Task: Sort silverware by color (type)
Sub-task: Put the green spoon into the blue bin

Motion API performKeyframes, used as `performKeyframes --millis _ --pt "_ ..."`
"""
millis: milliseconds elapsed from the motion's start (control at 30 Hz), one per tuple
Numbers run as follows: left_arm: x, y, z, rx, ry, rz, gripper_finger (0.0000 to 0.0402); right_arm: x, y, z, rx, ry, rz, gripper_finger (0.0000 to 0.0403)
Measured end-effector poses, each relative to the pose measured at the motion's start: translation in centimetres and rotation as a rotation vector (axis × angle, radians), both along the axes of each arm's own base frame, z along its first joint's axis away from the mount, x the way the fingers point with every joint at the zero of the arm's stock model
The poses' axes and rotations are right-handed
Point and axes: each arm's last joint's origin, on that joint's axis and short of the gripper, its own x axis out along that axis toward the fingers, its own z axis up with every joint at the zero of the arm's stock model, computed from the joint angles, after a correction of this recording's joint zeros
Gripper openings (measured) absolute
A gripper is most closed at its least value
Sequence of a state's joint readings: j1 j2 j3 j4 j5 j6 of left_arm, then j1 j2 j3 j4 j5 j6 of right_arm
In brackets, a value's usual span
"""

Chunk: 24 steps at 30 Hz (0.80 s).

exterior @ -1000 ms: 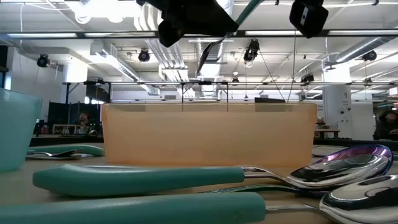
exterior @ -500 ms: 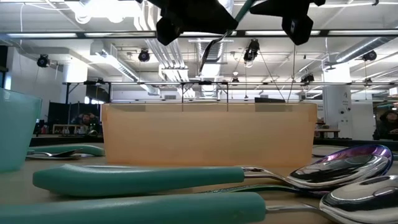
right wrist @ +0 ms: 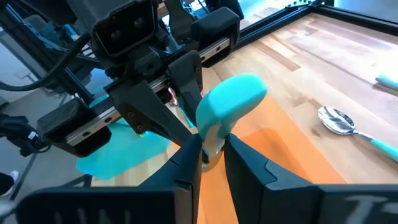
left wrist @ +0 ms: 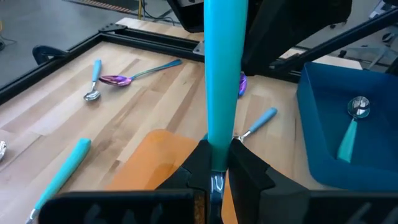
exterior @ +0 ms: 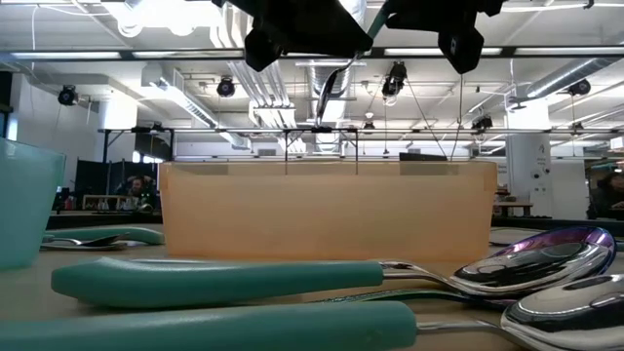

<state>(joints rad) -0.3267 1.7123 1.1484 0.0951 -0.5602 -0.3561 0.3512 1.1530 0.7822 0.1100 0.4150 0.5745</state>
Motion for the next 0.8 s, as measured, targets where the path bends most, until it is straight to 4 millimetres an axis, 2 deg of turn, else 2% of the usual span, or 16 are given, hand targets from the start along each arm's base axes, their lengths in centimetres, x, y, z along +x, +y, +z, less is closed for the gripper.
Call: performKeyframes --millis 100,367,467,633,800 --pt "0.01 -0.02 0.03 -0.002 -0.004 0.001 0.0015 0.06 -0.18 0.0 -0.019 0.002 0.002 0.0065" --pt "0.1 -0.07 0.23 -0.011 -0.026 -0.003 0.0015 0.29 -0.61 0.17 -0.045 -0.016 -0.009 0.0147" --pt "0.1 -0.09 0.24 -0.007 -0.025 -0.007 0.0015 0.37 -0.61 0.41 -0.046 -0.041 -0.015 0.0164" --pt "0.15 -0.12 0.36 0.0 -0.035 -0.011 0.0015 0.48 -0.83 0.61 -0.051 -0.061 -0.028 0.0162" --pt "0.17 -0.07 0.38 0.014 -0.035 -0.011 0.0015 0.54 -1.01 0.67 -0.066 -0.066 -0.039 0.0122"
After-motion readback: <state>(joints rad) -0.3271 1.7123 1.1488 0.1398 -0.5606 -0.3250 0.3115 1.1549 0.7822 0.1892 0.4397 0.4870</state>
